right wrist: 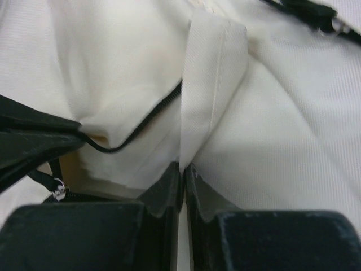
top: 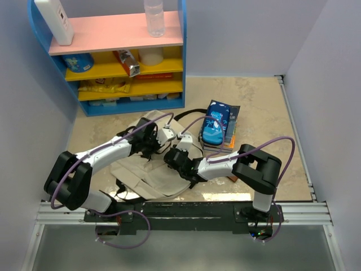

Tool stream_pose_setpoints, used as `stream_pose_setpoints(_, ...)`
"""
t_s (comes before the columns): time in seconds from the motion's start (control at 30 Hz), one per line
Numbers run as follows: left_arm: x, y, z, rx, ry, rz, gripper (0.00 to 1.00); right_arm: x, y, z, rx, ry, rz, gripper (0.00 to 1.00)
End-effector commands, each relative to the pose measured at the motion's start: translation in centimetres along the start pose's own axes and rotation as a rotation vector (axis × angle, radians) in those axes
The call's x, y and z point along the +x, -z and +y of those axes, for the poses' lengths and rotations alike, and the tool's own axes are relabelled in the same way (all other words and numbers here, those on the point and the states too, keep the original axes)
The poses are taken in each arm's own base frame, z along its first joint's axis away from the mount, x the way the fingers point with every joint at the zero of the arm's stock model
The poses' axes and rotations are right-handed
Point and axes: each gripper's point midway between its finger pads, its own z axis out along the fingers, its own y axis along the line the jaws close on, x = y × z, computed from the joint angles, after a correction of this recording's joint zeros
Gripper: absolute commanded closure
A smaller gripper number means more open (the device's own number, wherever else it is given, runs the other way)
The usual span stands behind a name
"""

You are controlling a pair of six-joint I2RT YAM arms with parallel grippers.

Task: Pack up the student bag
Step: Unzip the student bag at the center of the board, then pick up the personal item from the center of the board.

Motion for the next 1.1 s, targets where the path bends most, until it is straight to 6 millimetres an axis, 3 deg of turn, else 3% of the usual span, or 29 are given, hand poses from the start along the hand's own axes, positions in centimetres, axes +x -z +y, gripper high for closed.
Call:
stream_pose_setpoints(0.0, -6.1, 3.5, 4.0, -0.175, 0.038, -0.243, 1.0, 5.5, 1.0, -5.5, 0.109, 0.123, 0.185, 0.92)
stream_pose_setpoints(0.07, -7.3, 5.1, 5.1, -0.207, 0.089, -0.315, 1.0, 5.8, 1.0, -5.9, 0.105, 0.12, 0.185, 0.92)
stream_pose_setpoints(0.23, -7.6, 5.7, 5.2, -0.115, 0.17, -0.375, 1.0, 6.0, 0.8, -5.7, 0.076, 0.127, 0.181, 0.92)
stream_pose_setpoints(0.3, -7.7, 5.7, 5.0, -0.094, 0.171, -0.383, 1.0, 4.8, 1.2, -4.7, 0.041, 0.106, 0.154, 0.89)
stream_pose_setpoints(0.4, -7.2, 5.2, 4.5, -0.077, 0.163, -0.373, 1.0, 2.4, 2.1, -3.4, -0.02, 0.087, 0.112, 0.74)
stream_pose_setpoints(0.43, -6.8, 5.0, 4.4, -0.08, 0.165, -0.364, 1.0, 1.8, 2.4, -3.2, -0.032, 0.081, 0.1, 0.63)
stream_pose_setpoints(0.53, -6.0, 4.7, 4.6, -0.105, 0.162, -0.353, 1.0, -0.9, 4.0, -2.6, -0.066, 0.036, 0.059, 0.43)
stream_pose_setpoints(0.6, -5.8, 4.7, 4.8, -0.125, 0.165, -0.349, 1.0, -1.3, 4.9, -3.8, -0.036, 0.013, 0.065, 0.35)
stream_pose_setpoints(0.63, -5.6, 4.6, 4.9, -0.131, 0.166, -0.344, 1.0, -3.0, 6.0, -3.8, -0.038, -0.026, 0.026, 0.27)
stream_pose_setpoints(0.7, -5.5, 4.6, 5.2, -0.149, 0.171, -0.339, 1.0, -3.0, 7.3, -6.6, 0.07, -0.077, 0.034, 0.17)
stream_pose_setpoints(0.73, -5.5, 4.6, 5.3, -0.153, 0.173, -0.339, 1.0, -3.6, 8.6, -8.9, 0.152, -0.07, 0.023, 0.09)
stream_pose_setpoints(0.83, -5.7, 4.8, 5.3, -0.15, 0.17, -0.342, 1.0, -4.1, 10.7, -11.6, 0.234, -0.177, 0.01, 0.05)
stream_pose_setpoints(0.87, -5.8, 4.8, 5.4, -0.151, 0.169, -0.345, 1.0, -4.5, 12.2, -13.0, 0.26, -0.2, 0.007, 0.04)
stream_pose_setpoints(0.93, -6.0, 4.9, 5.4, -0.151, 0.167, -0.347, 1.0, -3.9, 13.4, -15.2, 0.314, -0.301, 0.004, 0.01)
stream_pose_setpoints(1.07, -6.3, 5.1, 5.4, -0.145, 0.162, -0.351, 1.0, -2.7, 16.9, -21.5, 0.52, -0.425, -0.015, 0.01)
